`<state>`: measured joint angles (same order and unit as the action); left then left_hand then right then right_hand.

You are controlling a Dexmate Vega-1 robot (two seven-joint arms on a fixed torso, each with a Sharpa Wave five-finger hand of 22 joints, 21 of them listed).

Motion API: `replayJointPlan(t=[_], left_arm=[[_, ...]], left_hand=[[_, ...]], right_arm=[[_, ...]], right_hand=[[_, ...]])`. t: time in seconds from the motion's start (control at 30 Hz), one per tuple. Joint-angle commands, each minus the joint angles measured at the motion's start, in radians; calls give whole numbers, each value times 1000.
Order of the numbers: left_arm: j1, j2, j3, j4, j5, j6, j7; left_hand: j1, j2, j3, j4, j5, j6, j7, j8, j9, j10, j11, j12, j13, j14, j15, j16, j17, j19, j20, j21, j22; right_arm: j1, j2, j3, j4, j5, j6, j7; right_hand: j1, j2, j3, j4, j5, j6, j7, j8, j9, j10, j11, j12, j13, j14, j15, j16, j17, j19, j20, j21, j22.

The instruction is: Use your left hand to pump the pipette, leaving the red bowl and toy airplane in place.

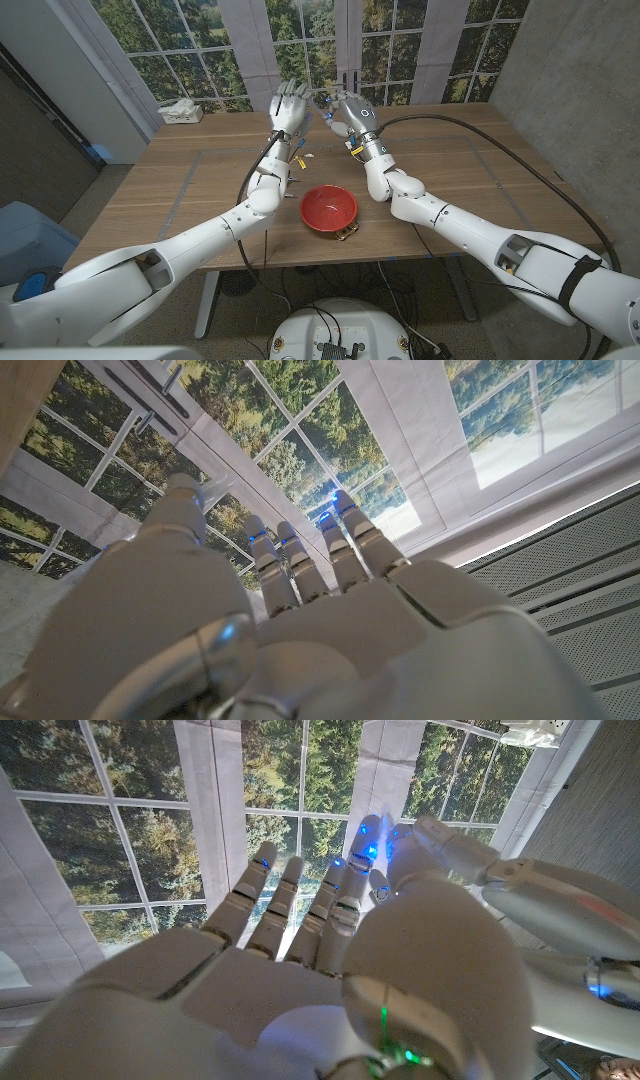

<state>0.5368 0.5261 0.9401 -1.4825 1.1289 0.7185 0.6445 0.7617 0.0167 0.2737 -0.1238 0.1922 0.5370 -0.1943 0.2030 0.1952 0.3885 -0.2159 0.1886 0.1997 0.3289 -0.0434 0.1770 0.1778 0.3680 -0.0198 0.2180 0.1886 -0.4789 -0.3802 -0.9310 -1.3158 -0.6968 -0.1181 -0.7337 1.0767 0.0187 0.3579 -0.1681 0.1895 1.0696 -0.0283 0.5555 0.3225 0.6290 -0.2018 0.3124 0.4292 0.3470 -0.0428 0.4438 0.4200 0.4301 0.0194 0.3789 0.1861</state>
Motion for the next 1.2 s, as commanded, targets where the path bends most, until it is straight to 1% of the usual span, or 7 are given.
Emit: replayJointPlan(t=[0.03,0.2,0.37,0.57,0.77,1.0,1.2], left_arm=[[38,6,-52,-60,-93,-37,11],[74,15,-113,-111,-212,-121,35],[107,18,-174,-138,-331,-217,70],[136,12,-235,-148,-462,-337,104],[164,-9,-295,-141,-591,-455,138],[193,-20,-351,-141,-731,-581,120],[215,-21,-410,-141,-892,-697,42]], left_hand=[[-30,2,-10,6,-3,-7,8,-1,2,-12,1,-4,4,-9,-156,3,4,-5,3,-3,3],[-58,4,-16,15,-5,0,8,3,2,-14,1,0,4,-7,-153,6,6,-6,7,-3,4],[-80,5,-21,21,-6,17,18,11,2,-8,1,5,4,-4,-149,9,6,-5,11,-2,4],[-96,8,-23,26,-8,21,30,12,2,-4,2,8,4,-1,-144,10,6,-2,15,-1,4],[-104,11,-22,27,-8,13,39,9,2,-2,2,9,4,3,-137,12,6,1,19,1,4],[-106,11,-21,23,-8,10,50,8,2,-5,4,8,4,7,-133,12,4,6,22,3,4],[-107,11,-19,19,-8,3,56,5,2,-2,8,9,4,6,-122,11,3,8,24,4,5]], right_arm=[[-18,-9,30,-8,57,62,-6],[-24,-7,46,1,88,99,-7],[-29,1,61,18,115,126,-18],[-36,-1,79,21,154,170,-6],[-40,5,89,36,164,192,-26],[-44,3,98,43,169,225,-42],[-44,2,103,47,168,239,-47]], right_hand=[[8,6,3,6,8,-6,-7,11,7,10,2,3,6,3,-162,4,8,7,-9,5,2],[4,6,-2,8,7,-10,-14,14,13,7,4,1,8,1,-161,8,12,7,-8,5,2],[1,7,-6,11,5,-13,-17,13,10,3,6,-2,10,0,-160,12,17,8,-9,5,2],[1,7,-10,10,4,-12,-25,13,6,3,7,-3,13,-3,-161,16,22,11,-9,6,3],[2,8,-11,9,3,-14,-24,12,3,4,6,-4,15,-4,-162,16,23,13,-10,7,3],[3,8,-10,8,3,-15,-25,11,0,5,7,-4,17,-3,-162,15,23,17,-12,8,3],[5,8,-11,7,3,-13,-26,13,-1,4,5,-6,18,-6,-163,14,23,18,-14,9,3]])
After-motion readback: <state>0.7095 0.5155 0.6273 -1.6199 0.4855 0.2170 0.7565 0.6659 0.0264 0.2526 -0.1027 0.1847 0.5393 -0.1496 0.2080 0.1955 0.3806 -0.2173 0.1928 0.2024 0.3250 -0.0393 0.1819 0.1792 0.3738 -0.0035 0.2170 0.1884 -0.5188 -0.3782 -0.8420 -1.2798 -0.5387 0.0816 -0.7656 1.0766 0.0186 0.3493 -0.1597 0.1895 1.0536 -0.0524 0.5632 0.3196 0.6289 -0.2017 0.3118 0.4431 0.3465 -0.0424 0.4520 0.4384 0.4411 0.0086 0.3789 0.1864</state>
